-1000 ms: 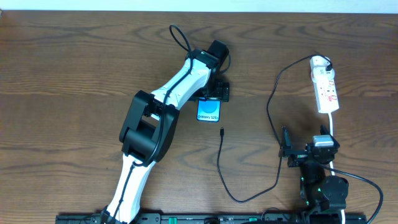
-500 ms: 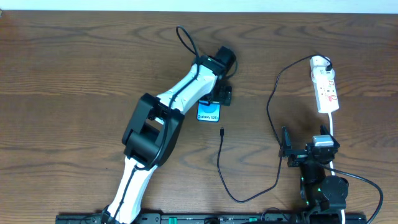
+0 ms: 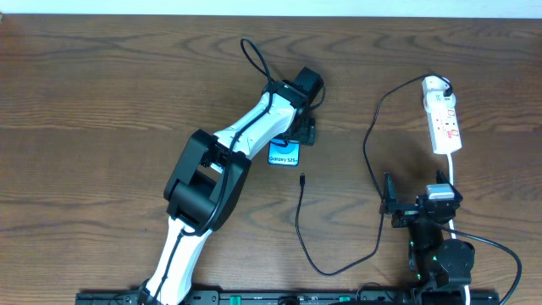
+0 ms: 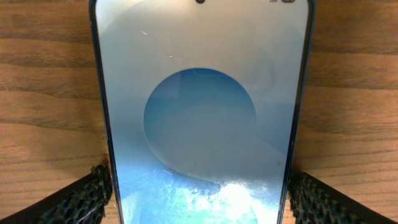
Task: Plug charger to phone and switch on socket
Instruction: 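Lift the phone upright with the left gripper, then raise the held phone and swing it toward the center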
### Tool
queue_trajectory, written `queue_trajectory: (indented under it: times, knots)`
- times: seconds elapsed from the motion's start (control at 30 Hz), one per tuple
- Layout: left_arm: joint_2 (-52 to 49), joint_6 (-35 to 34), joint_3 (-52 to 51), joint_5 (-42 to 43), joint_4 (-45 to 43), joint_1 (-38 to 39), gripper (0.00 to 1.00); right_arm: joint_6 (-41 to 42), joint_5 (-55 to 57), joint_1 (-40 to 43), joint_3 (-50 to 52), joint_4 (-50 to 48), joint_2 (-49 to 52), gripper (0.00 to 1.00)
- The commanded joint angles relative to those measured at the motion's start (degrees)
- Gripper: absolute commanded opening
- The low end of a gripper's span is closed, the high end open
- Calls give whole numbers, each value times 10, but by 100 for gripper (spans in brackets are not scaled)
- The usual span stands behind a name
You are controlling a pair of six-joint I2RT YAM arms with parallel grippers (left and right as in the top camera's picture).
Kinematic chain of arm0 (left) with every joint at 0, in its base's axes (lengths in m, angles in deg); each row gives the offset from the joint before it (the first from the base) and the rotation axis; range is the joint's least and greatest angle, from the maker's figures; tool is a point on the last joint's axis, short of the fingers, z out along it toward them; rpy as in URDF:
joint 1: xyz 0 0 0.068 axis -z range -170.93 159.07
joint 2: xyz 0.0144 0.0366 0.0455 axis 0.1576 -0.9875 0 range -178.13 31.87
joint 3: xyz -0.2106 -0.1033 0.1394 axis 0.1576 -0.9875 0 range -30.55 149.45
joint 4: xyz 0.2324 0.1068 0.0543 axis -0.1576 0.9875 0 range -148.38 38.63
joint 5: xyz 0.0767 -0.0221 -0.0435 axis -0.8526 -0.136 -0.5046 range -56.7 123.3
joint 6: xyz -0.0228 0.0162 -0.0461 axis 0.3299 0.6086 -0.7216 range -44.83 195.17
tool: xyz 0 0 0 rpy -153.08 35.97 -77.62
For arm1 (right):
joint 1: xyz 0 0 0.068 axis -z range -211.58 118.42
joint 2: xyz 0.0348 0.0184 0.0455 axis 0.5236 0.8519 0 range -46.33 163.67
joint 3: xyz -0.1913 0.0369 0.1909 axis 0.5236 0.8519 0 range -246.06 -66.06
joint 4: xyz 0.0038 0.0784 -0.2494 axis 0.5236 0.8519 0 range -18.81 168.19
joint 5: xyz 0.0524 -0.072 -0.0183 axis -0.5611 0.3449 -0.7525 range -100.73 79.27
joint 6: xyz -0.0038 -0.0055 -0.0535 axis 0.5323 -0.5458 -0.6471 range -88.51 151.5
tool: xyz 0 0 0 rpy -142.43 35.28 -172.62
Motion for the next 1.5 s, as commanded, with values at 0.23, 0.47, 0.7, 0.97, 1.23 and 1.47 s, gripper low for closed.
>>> queue_trajectory:
  times: [0.23, 0.47, 0.7, 0.97, 1.23, 1.47]
  knots:
    - [-22, -5, -23, -5, 8, 2, 76, 8, 3, 3, 0, 3, -2, 99]
    - [-4, -5, -23, -5, 12, 2, 71, 8, 3, 3, 0, 3, -2, 99]
    - [32, -5, -22, -5, 35, 2, 71, 8, 3, 3, 0, 3, -2, 99]
    - [121, -18, -23, 39, 62, 2, 71, 8, 3, 3, 0, 3, -2, 99]
    - [175, -18, -22, 335, 85, -2, 71, 8, 3, 3, 0, 3, -2, 99]
    - [175, -19, -22, 617, 79, -37, 71, 8, 3, 3, 0, 3, -2, 99]
